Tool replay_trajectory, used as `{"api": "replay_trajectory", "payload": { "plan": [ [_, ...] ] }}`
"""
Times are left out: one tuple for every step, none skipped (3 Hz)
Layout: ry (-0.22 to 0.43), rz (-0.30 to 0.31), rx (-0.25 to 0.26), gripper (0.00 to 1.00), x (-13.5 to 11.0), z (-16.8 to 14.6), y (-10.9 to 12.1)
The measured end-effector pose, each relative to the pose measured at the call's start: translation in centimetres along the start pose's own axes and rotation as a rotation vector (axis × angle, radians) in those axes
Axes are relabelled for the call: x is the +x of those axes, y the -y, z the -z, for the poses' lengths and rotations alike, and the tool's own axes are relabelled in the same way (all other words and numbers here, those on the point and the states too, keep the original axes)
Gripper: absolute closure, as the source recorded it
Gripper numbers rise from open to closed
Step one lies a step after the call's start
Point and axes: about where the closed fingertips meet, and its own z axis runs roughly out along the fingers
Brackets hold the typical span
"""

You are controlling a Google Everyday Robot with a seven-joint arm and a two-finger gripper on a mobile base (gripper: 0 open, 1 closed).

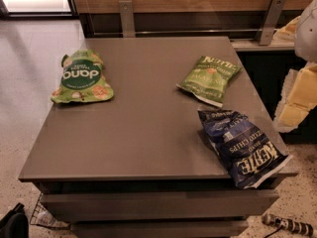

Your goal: Move blue chip bag near green rice chip bag

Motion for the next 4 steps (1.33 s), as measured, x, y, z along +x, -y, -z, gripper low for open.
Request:
{"api": "replay_trajectory", "payload": {
  "plan": [
    [0.0, 0.0, 0.0, 0.0, 0.0, 0.0, 0.0],
    [-0.051, -0.04, 0.023, 0.0, 0.6, -1.1, 0.6],
    [-0.062, -0.102, 0.013, 0.0, 2.1, -3.3, 1.9],
    [-0.025, -0.164, -0.048, 0.0, 3.3, -7.4, 2.4]
  ]
}}
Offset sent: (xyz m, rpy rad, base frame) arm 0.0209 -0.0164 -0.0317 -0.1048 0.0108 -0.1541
